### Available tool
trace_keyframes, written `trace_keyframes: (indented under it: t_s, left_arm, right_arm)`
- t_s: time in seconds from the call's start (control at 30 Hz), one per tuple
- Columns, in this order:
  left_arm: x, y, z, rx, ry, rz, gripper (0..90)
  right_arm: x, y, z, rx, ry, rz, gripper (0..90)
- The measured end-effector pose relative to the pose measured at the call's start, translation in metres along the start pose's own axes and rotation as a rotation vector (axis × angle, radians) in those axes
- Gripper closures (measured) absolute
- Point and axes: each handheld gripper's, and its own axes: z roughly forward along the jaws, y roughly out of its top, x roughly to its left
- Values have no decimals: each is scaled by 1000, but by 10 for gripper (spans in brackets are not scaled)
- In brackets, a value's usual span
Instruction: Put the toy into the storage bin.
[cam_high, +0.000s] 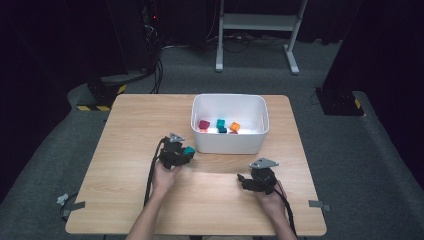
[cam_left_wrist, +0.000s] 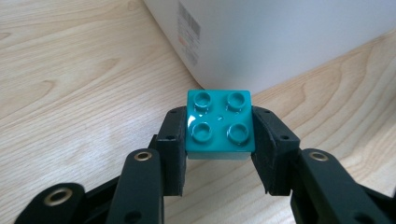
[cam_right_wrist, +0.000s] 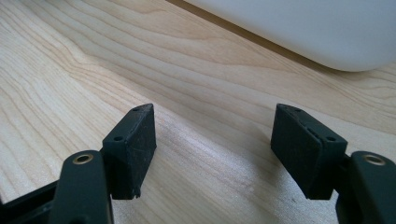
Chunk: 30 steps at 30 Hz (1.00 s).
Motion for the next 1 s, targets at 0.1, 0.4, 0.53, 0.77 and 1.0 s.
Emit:
trace_keyframes:
  t_s: [0.1, 0.4, 0.53, 0.77, 1.0]
  left_arm:
    - [2, 2, -8, -4, 5, 2, 587]
    - [3, 16, -40, -59, -11, 4, 587]
    - [2, 23, -50, -68, -21, 14, 587]
    - [3, 37, -66, -93, -37, 11, 587]
    - [4, 58, -84, -116, -68, 7, 587]
  right_arm:
    - [0, 0, 0, 0, 0, 0, 310]
    - [0, 0, 0, 0, 0, 0, 310]
    - [0, 0, 0, 0, 0, -1, 310]
    - [0, 0, 0, 0, 0, 0, 310]
    - [0, 0, 0, 0, 0, 0, 310]
